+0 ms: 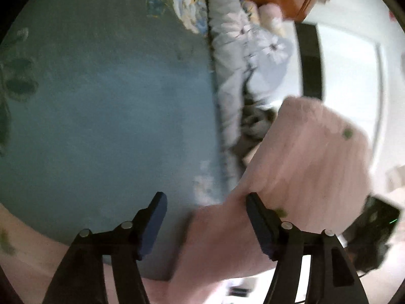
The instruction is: Fold clothes
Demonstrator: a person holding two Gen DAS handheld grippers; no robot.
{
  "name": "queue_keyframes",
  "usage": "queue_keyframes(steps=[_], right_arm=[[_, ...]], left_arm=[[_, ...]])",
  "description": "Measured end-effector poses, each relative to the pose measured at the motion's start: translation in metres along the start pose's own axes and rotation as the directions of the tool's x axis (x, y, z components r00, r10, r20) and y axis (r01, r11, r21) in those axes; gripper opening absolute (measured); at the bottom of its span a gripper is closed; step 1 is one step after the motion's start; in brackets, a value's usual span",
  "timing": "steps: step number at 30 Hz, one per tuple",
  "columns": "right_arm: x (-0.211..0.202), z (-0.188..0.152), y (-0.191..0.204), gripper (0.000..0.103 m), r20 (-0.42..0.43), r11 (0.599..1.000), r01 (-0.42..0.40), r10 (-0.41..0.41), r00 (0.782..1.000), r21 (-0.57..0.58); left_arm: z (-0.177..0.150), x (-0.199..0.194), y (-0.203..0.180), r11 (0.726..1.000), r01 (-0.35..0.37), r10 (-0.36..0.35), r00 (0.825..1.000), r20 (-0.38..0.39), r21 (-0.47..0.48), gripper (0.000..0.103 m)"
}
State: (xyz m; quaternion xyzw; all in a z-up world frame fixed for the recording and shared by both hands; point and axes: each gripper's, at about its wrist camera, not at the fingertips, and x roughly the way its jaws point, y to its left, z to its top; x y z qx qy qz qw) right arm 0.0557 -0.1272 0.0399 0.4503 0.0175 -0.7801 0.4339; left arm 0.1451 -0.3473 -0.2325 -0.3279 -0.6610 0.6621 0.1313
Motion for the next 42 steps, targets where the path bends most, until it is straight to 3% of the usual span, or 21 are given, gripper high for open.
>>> queue_keyframes(steps=[2,4,9,11,15,18,20,23,27,29,33,35,36,39,42], right_arm=[[-0.009,0.000,0.006,0.003,0.003,1.000,-0.007,0.007,1.000,-0.001],[-0.009,0.002,0.007,0.003,0.004,1.000,-0.016,0.016,1.000,0.016],[-0.015,0.006,0.020,0.003,0.004,1.000,-0.032,0.032,0.999,-0.001],[-0.019,0.007,0.024,0.003,0.007,0.999,-0.047,0.047,0.999,-0.004],[-0.020,0.008,0.024,0.004,0.010,0.998,-0.054,0.054,0.998,0.006],[-0.013,0.012,0.018,0.004,0.008,0.999,-0.046,0.046,0.999,0.018],[-0.009,0.015,0.014,0.004,0.012,0.998,-0.050,0.049,0.999,0.033],[0.001,0.023,0.010,0.004,0.008,0.999,-0.028,0.028,1.000,0.027],[0.024,0.043,0.003,0.004,-0.004,1.000,-0.008,0.008,1.000,0.021],[0.042,0.055,0.000,0.004,-0.008,1.000,-0.003,0.003,1.000,0.008],[0.099,0.081,-0.004,0.004,-0.040,0.999,0.009,-0.011,0.999,-0.034],[0.135,0.094,-0.007,0.004,-0.067,0.998,0.025,-0.029,0.997,-0.057],[0.162,0.097,-0.014,0.004,-0.098,0.997,0.054,-0.059,0.993,-0.051],[0.237,0.098,-0.028,0.004,-0.210,0.987,0.159,-0.163,0.964,-0.036],[0.292,0.086,-0.043,0.004,-0.306,0.965,0.261,-0.259,0.916,-0.036]], left_arm=[[0.001,-0.004,0.000,0.992,0.125,-0.125,0.992,0.003,-0.030,0.076],[0.002,0.001,-0.001,0.980,0.196,-0.194,0.980,0.040,-0.042,0.077],[0.010,0.016,-0.009,0.963,0.262,-0.261,0.965,0.023,-0.059,0.077],[0.009,0.023,-0.013,0.948,0.313,-0.313,0.950,0.007,-0.064,0.077],[0.006,0.020,-0.021,0.897,0.435,-0.436,0.900,0.002,-0.078,0.076],[0.004,0.008,-0.028,0.889,0.457,-0.457,0.889,0.018,-0.019,0.070],[0.005,-0.003,-0.030,0.906,0.422,-0.423,0.905,0.041,0.014,0.032],[0.006,-0.023,-0.032,0.946,0.313,-0.321,0.942,0.102,0.081,0.011],[0.007,-0.052,-0.041,0.968,0.201,-0.228,0.953,0.199,0.148,0.007],[0.009,-0.072,-0.045,0.975,0.125,-0.171,0.949,0.265,0.184,0.005],[0.023,-0.101,-0.045,0.981,-0.039,-0.036,0.926,0.375,0.192,0.005],[0.034,-0.108,-0.038,0.974,-0.168,0.090,0.902,0.422,0.151,0.001],[0.038,-0.111,-0.033,0.971,-0.199,0.126,0.895,0.429,0.130,0.001],[0.046,-0.117,-0.017,0.950,-0.301,0.241,0.868,0.434,0.076,0.001],[0.038,-0.124,0.000,0.938,-0.340,0.282,0.863,0.419,0.069,0.002]])
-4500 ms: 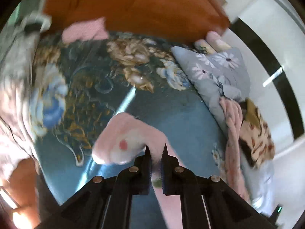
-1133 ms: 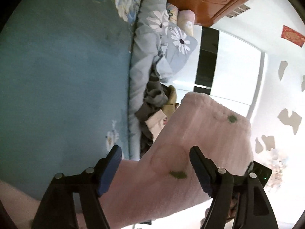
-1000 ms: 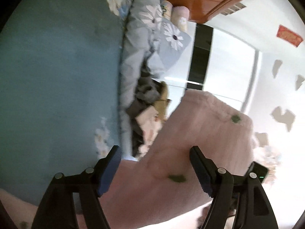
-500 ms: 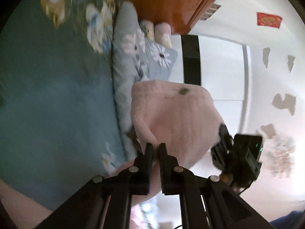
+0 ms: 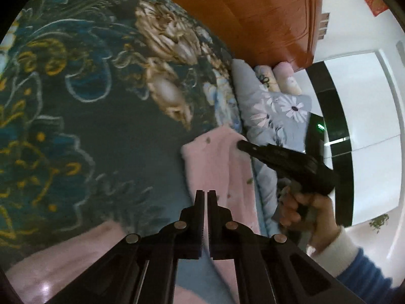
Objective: Fold clothes
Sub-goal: 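Lay the corner down and open the right tool while the left tool grasps the fleece edge, then grasp the fleece edge with the right tool while the left tool holds another edge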
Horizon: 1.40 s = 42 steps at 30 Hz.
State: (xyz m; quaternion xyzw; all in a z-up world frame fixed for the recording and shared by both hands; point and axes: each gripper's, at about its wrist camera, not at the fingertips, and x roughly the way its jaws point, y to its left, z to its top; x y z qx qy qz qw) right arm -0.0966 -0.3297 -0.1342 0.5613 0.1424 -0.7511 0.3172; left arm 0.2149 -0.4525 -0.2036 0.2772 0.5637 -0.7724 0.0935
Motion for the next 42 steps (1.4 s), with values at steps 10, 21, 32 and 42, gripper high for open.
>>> queue_keyframes(steps=[10,21,32,42], right_arm=[[-0.019,-0.020,0.002,0.045,0.083,0.988,0.151,-0.152,0.985,0.013],[0.013,-0.156,0.093,0.045,-0.121,0.911,-0.413,0.409,0.904,-0.006],[0.037,-0.174,0.119,0.010,-0.194,0.903,-0.415,0.429,0.882,0.107],[0.007,-0.100,0.144,0.000,-0.035,0.941,-0.321,0.319,0.947,-0.107]], left_arm=[[-0.025,-0.077,0.007,0.992,-0.120,0.118,0.991,0.066,0.028,0.016],[-0.060,-0.135,0.067,0.884,-0.451,0.453,0.891,-0.008,-0.123,0.037],[-0.076,-0.127,0.093,0.898,-0.358,0.348,0.933,-0.085,-0.255,0.051],[-0.046,-0.119,0.078,0.925,-0.353,0.360,0.932,0.030,-0.138,0.009]])
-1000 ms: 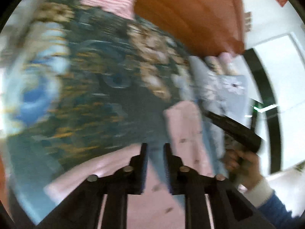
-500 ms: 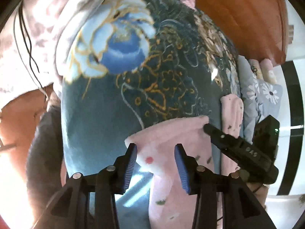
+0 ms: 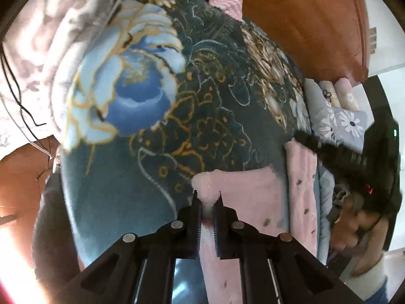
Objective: Fold clothes
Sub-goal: 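Grasp the fleece edge with the right tool while the left tool holds another edge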
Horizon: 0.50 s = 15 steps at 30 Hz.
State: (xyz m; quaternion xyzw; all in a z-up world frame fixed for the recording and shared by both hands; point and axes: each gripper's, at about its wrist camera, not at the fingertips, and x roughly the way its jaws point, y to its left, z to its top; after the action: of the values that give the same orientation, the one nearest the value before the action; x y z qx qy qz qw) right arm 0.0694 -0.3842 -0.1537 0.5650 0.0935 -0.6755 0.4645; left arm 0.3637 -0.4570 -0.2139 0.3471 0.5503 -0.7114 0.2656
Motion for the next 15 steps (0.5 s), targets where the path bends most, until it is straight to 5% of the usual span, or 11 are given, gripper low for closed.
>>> queue_keyframes(steps=[7,11,15], right_arm=[[0.004,0.013,-0.011,0.000,-0.009,0.998,-0.001,0.002,1.000,0.066],[-0.051,-0.019,-0.024,0.000,0.040,0.997,0.019,-0.022,0.999,0.077],[-0.145,-0.091,-0.074,0.000,0.090,0.975,0.111,-0.130,0.987,0.194]], left_arm=[[0.000,0.015,0.011,0.999,-0.035,0.035,0.999,-0.005,-0.021,0.009],[0.000,0.016,0.012,0.999,-0.027,0.026,0.999,-0.022,-0.025,0.011],[-0.002,0.015,0.010,0.999,-0.043,0.044,0.998,-0.039,0.022,0.012]])
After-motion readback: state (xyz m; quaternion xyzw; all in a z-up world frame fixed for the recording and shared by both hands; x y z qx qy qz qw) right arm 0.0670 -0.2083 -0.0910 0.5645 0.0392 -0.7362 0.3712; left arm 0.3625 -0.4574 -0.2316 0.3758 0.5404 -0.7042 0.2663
